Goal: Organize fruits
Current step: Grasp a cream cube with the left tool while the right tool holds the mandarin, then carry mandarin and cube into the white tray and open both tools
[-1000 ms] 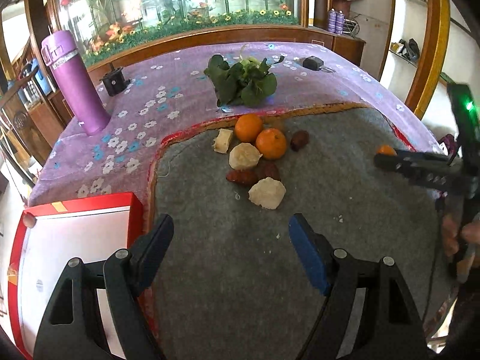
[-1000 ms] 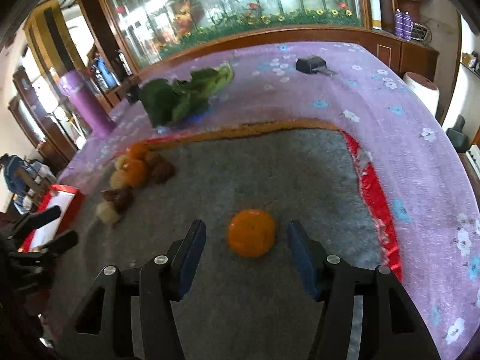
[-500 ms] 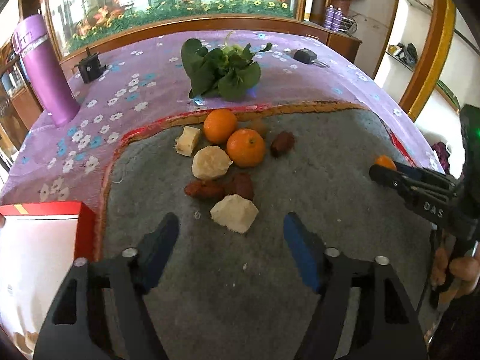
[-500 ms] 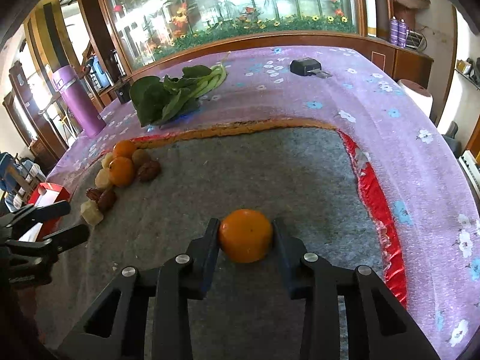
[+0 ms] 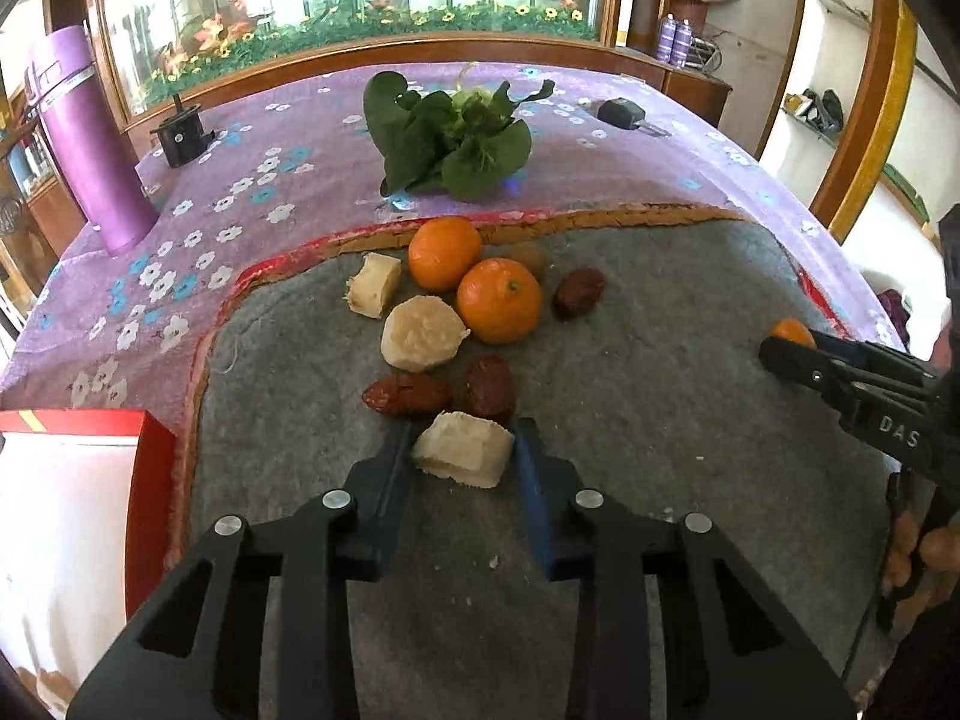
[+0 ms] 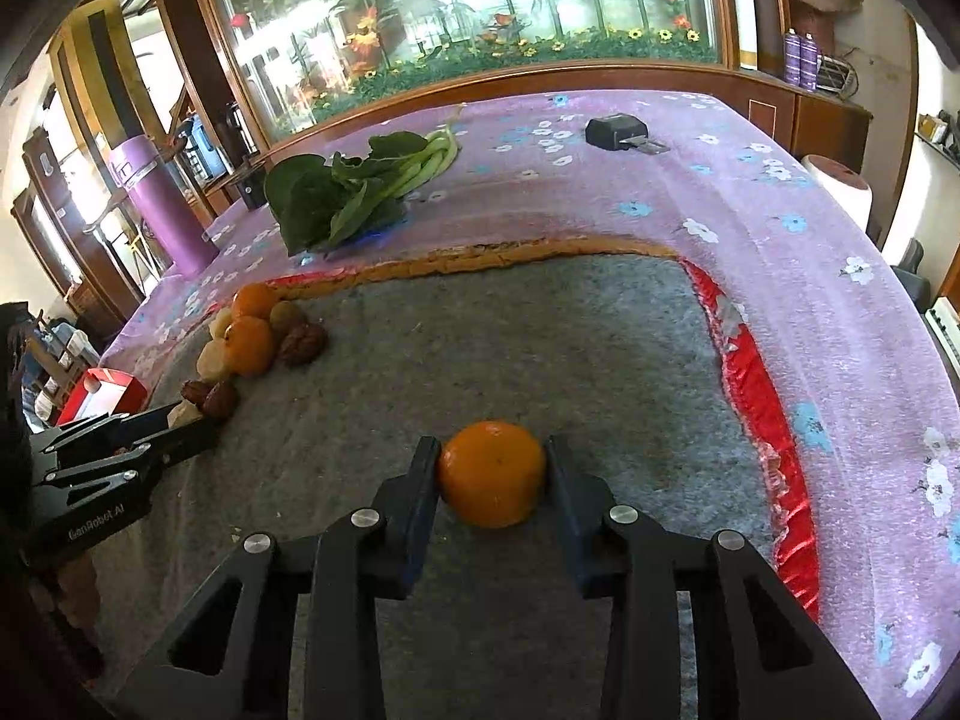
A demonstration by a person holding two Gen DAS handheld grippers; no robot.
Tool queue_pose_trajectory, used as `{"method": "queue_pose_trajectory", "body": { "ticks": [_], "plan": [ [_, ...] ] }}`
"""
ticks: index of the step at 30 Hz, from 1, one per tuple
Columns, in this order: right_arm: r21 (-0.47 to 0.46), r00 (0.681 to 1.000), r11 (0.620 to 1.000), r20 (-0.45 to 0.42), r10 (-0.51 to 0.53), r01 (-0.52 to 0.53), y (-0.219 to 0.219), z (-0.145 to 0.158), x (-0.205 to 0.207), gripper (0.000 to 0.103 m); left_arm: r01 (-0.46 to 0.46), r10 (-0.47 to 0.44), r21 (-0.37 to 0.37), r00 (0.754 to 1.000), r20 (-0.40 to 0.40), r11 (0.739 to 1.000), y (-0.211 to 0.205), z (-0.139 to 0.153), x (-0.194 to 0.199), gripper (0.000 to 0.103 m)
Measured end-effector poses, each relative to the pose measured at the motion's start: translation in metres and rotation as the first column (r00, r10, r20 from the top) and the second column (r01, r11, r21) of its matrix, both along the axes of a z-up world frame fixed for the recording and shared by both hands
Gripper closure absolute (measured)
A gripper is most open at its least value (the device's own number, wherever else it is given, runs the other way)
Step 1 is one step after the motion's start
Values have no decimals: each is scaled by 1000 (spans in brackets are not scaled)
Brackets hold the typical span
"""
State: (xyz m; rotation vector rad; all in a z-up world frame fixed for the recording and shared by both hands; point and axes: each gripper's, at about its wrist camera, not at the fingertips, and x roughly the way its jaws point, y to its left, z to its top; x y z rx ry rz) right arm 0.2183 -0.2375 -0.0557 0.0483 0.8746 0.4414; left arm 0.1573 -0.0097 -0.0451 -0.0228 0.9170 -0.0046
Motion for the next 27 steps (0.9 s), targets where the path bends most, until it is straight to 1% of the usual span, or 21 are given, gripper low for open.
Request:
{"method": "queue_pose_trajectory", "body": {
  "ticks": [2, 5, 8, 12, 16, 18, 19, 23, 25, 27],
  "plan": [
    [5, 1000, 1000, -1, 3, -3, 0, 0, 0, 67, -6, 6, -20, 1000, 5, 1000, 3, 2, -4, 72],
    [11, 1000, 1000, -1, 6, -6, 0, 0, 0, 67, -10, 11, -30, 1000, 13, 1000, 4, 5, -13, 72],
    [14, 1000, 1000, 3, 8, -9, 0, 0, 0, 68, -22, 22, -21, 999, 24, 1000, 4, 10, -23, 72],
    [14, 1000, 1000, 10, 2, -2, 1, 2, -2, 68, -27, 29, -32, 998, 57, 999, 9, 19, -37, 72],
    [63, 999, 998, 36, -6, 4, 3, 12, -13, 68, -39, 43, -53, 996, 74, 998, 21, 25, -47, 72],
    [91, 998, 996, 56, 8, -14, 9, 19, -22, 68, -43, 48, -56, 995, 85, 997, 26, 30, -53, 72],
    [101, 998, 995, 58, 20, -25, 13, 21, -25, 68, -53, 58, -51, 994, 94, 997, 29, 32, -57, 72],
    [114, 993, 989, 72, 91, -99, 42, 31, -38, 68, -116, 113, 10, 981, 159, 993, 42, 47, -75, 72],
    [132, 987, 980, 74, 141, -150, 60, 35, -44, 68, -164, 151, 48, 968, 199, 985, 51, 54, -86, 72],
    [141, 980, 971, 78, 185, -194, 81, 40, -52, 68, -200, 182, 68, 959, 217, 977, 61, 59, -95, 72]
  ]
}}
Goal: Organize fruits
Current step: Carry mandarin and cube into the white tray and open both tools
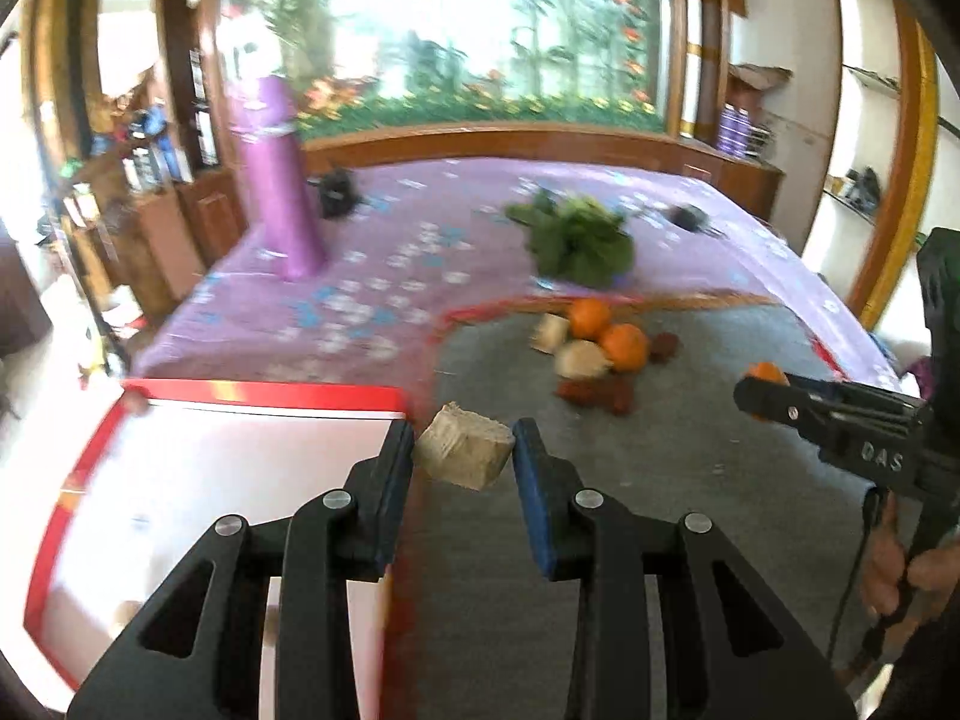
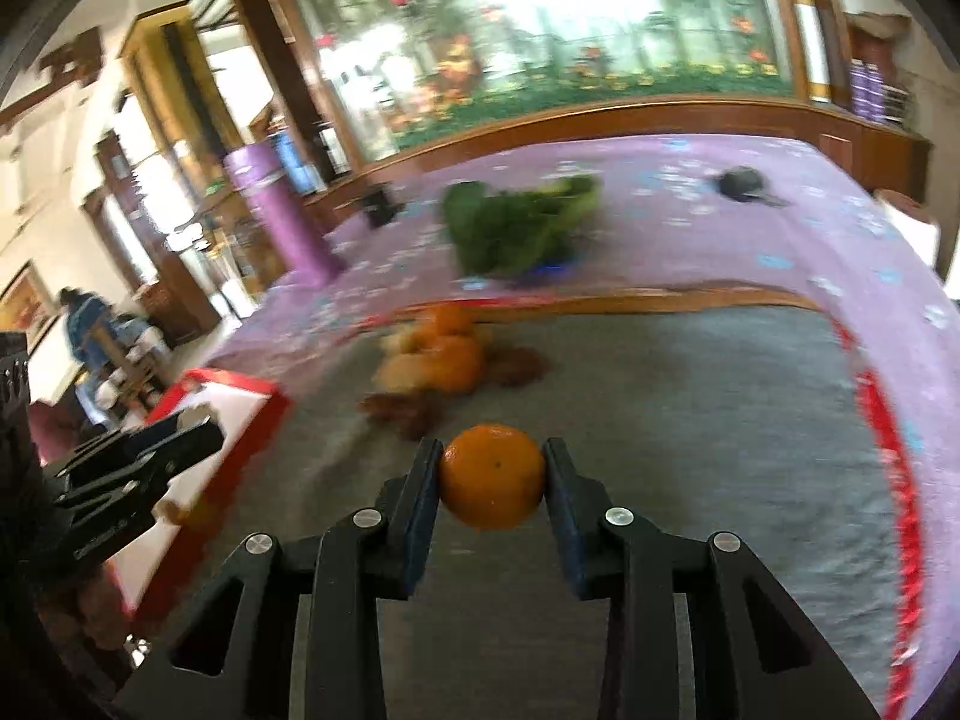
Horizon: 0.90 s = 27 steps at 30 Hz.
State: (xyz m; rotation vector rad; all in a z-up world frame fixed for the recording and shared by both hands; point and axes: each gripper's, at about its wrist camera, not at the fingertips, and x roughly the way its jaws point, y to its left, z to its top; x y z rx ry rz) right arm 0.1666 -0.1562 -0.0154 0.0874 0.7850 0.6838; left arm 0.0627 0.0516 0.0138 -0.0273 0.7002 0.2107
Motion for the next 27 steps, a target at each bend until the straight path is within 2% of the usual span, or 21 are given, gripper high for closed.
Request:
{"method": "queue_pose_trajectory", "body": {
  "ticks": [6, 13, 20, 27],
  "plan": [
    [27, 991, 990, -1, 135, -135, 61, 10, -21, 69, -131, 130, 35, 991, 37, 991, 41, 5, -26, 72],
    [15, 963, 963, 18, 268, -268, 131, 15, -53, 69, -233, 231, 51, 972, 45, 971, 79, -3, -47, 72],
    [-2, 932, 932, 10, 363, -363, 181, 6, -79, 69, -297, 295, 57, 955, 30, 953, 106, -15, -65, 71],
    [-33, 911, 910, -35, 412, -413, 208, -11, -91, 69, -339, 339, 65, 941, 2, 939, 125, -28, -76, 71]
  ]
}}
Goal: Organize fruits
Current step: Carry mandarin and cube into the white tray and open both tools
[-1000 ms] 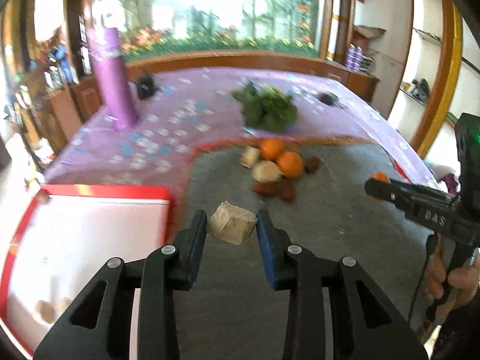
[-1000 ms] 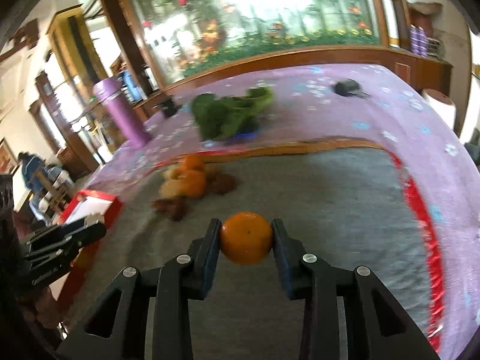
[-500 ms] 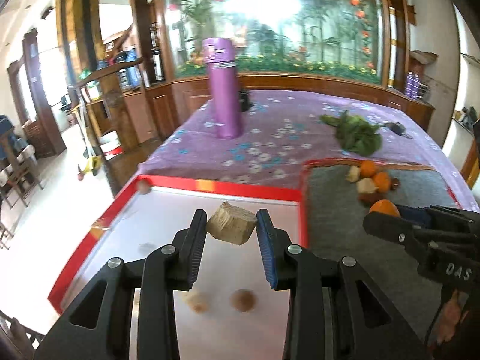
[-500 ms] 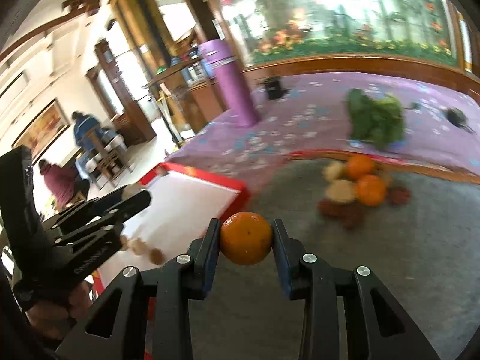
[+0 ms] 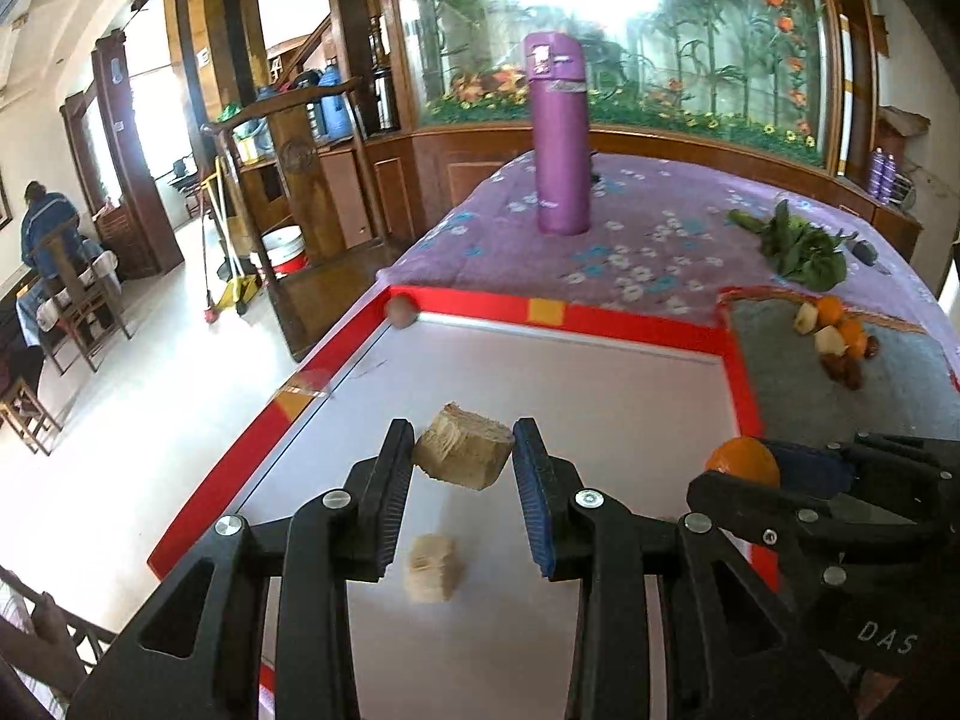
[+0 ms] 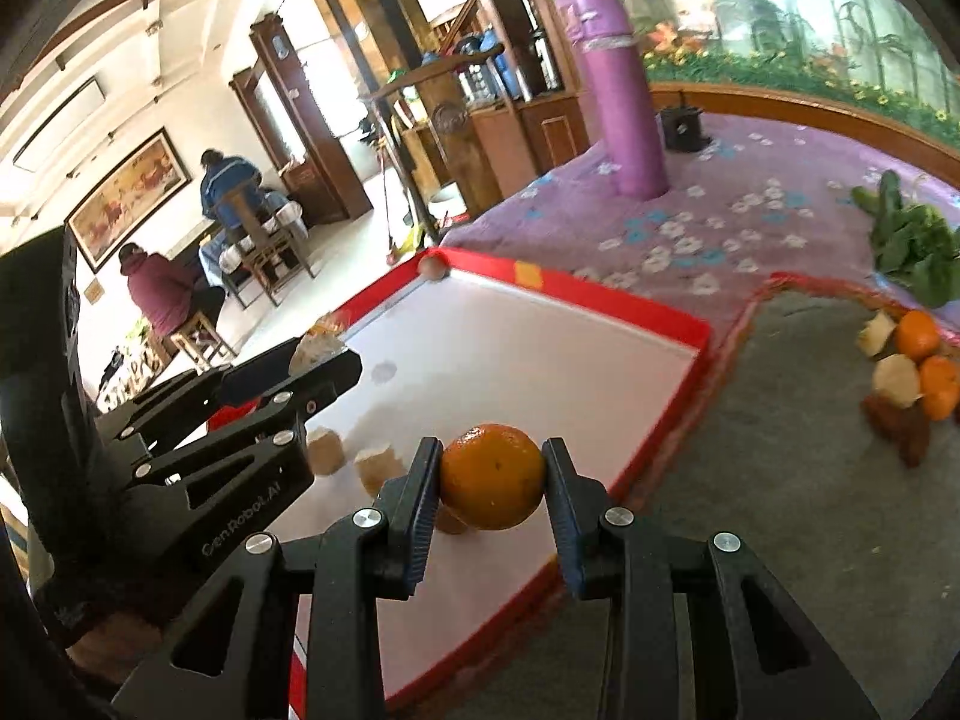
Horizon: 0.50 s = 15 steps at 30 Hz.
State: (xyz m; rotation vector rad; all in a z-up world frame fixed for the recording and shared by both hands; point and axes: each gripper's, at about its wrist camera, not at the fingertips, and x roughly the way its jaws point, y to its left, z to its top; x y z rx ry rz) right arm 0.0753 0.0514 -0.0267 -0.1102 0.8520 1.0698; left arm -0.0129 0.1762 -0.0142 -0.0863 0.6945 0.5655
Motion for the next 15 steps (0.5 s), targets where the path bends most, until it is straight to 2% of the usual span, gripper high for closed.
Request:
{"method": "queue_pose_trajectory", "body": {
  "ticks": [9, 13, 15],
  "plan": [
    [-36, 1000, 999, -13, 27, -27, 12, -10, -10, 66, -56, 56, 8, 997, -46, 998, 15, -15, -6, 71],
    [4, 999, 1000, -36, 27, -27, 4, -2, -6, 63, -79, 81, 40, 995, -61, 996, 16, -15, -7, 71],
    [33, 999, 999, -39, 16, -15, -3, 4, -3, 60, -87, 90, 41, 994, -63, 995, 17, -15, -7, 65]
  ]
}}
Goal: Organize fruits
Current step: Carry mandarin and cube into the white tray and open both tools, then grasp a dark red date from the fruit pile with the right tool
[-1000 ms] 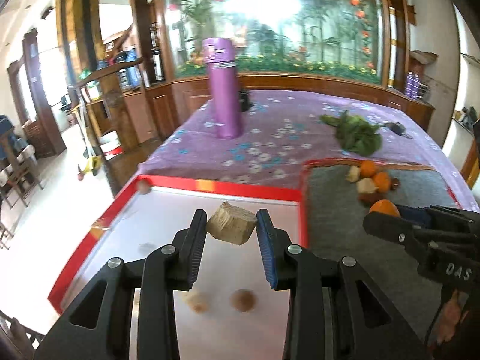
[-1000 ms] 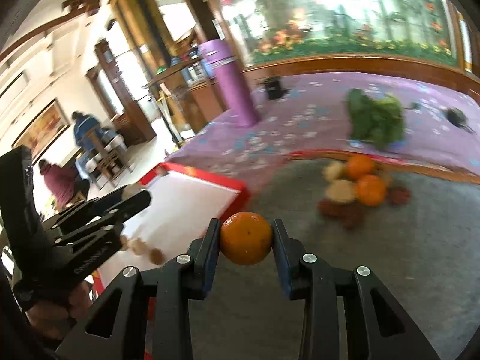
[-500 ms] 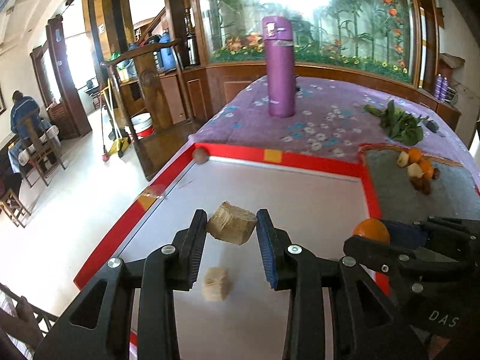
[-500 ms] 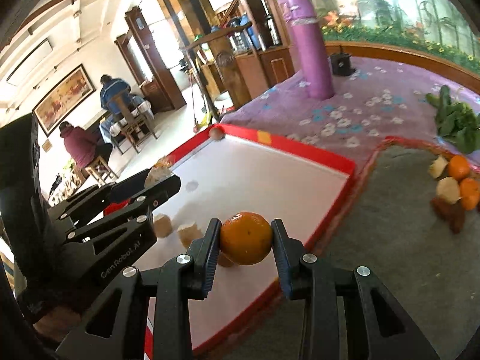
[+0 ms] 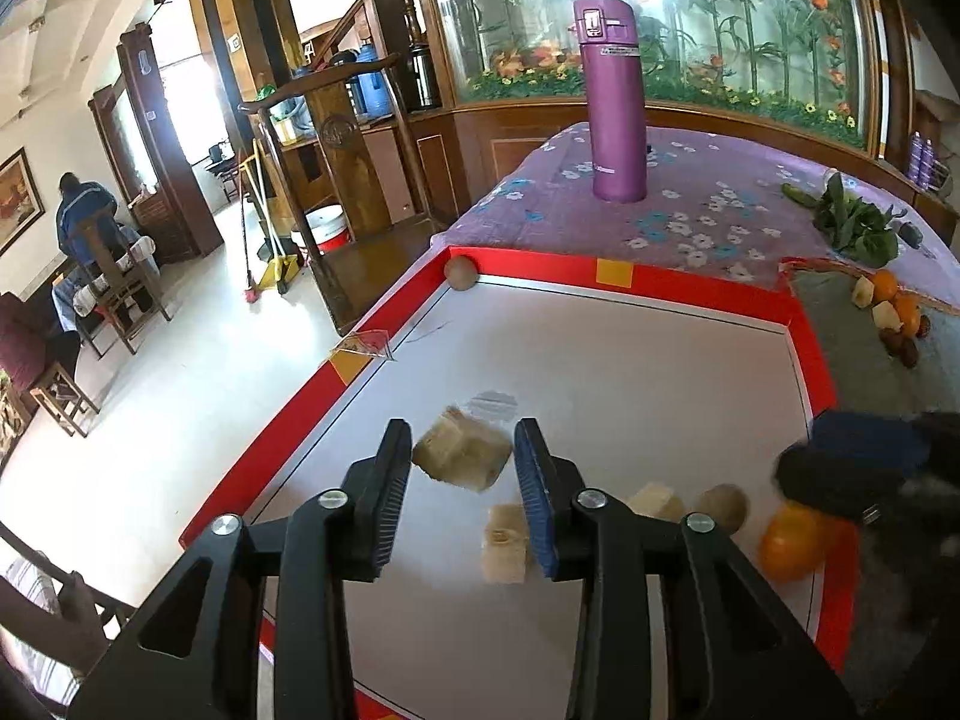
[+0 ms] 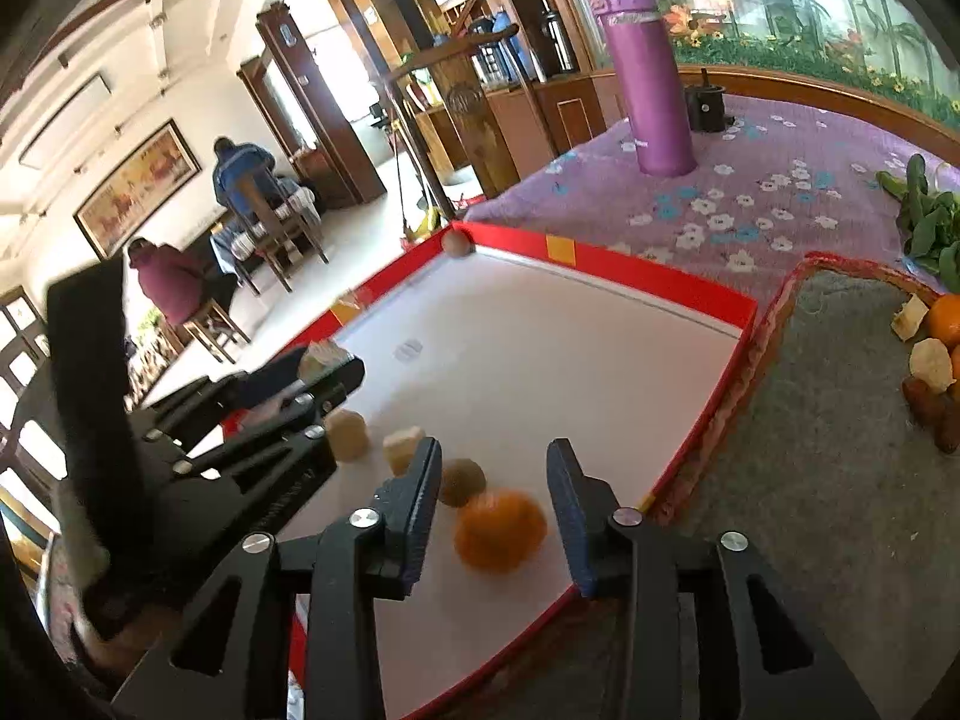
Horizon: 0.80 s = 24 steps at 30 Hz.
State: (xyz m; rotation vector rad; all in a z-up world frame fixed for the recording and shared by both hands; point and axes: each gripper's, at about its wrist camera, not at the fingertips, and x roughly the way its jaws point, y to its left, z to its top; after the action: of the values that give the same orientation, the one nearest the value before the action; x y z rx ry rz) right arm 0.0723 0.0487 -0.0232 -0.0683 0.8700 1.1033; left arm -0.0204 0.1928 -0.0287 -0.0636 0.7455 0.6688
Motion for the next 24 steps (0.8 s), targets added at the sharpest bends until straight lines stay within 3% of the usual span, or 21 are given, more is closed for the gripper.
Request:
{"method": "queue_pose_trajectory", "body": {
  "ticks": [8, 24],
  "plan": [
    [66, 995, 993, 18, -102, 100, -36, 15, 24, 57, 14, -16, 54, 1000, 23, 998, -15, 16, 3, 55],
    [166, 953, 940, 6, -303, 297, -130, 35, 71, 54, 163, -171, 115, 983, 66, 980, -73, 58, 37, 46]
  ]
}}
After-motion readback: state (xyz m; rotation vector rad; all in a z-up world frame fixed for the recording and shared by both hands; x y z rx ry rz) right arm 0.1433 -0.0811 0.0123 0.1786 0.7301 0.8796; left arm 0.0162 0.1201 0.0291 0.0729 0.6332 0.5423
